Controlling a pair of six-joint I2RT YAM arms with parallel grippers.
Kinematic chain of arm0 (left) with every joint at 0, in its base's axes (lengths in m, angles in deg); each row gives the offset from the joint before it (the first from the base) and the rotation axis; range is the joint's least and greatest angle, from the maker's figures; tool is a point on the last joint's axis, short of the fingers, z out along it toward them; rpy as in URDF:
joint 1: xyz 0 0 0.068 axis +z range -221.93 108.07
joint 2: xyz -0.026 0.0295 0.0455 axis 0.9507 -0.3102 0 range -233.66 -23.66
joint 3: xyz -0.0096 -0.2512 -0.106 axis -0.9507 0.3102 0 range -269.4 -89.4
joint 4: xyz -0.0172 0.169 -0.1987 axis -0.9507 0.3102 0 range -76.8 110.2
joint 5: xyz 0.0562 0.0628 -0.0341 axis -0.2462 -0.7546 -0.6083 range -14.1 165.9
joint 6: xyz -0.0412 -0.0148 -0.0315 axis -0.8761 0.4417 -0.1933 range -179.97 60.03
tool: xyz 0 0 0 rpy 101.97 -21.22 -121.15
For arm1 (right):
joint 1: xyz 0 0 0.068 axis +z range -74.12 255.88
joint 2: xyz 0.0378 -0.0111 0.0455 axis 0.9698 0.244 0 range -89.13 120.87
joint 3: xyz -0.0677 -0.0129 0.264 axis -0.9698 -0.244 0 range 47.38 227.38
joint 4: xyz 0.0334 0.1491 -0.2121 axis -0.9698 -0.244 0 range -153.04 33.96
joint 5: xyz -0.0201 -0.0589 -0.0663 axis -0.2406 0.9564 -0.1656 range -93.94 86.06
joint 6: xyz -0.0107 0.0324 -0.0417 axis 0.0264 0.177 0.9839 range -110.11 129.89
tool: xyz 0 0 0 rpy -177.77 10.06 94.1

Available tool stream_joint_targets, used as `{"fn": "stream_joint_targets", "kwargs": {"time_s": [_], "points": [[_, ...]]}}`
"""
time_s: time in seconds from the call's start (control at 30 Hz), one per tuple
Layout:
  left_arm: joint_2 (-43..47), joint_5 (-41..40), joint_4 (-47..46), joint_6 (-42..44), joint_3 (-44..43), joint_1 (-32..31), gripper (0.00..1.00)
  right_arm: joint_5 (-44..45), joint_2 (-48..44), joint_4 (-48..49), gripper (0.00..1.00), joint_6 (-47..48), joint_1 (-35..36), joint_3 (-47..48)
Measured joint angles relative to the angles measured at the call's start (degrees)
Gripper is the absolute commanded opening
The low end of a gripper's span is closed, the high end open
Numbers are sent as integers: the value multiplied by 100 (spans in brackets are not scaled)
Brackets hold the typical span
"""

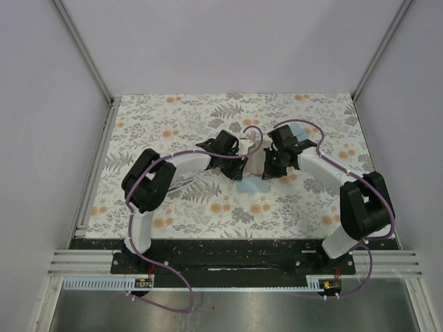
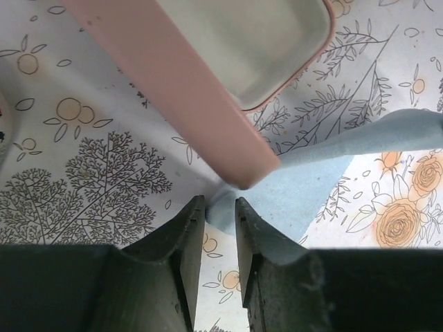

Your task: Organize the sunglasses

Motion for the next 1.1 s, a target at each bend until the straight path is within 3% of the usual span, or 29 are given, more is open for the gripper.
{"fn": "stream_joint_targets", "kwargs": {"time_s": [0.13, 0.23, 0.57, 1.1], "points": [[0, 63, 63, 90, 4, -15, 18, -46, 0, 0, 0, 0, 0, 0], [0, 59, 125, 133, 2, -17, 0, -83, 0, 2, 0, 0, 0, 0], [50, -162, 160, -129, 39, -103, 0, -83, 11, 2, 0, 0, -28, 4], [1331, -363, -221, -1554, 986, -540, 0, -76, 538, 13, 0, 15, -205, 496]]}}
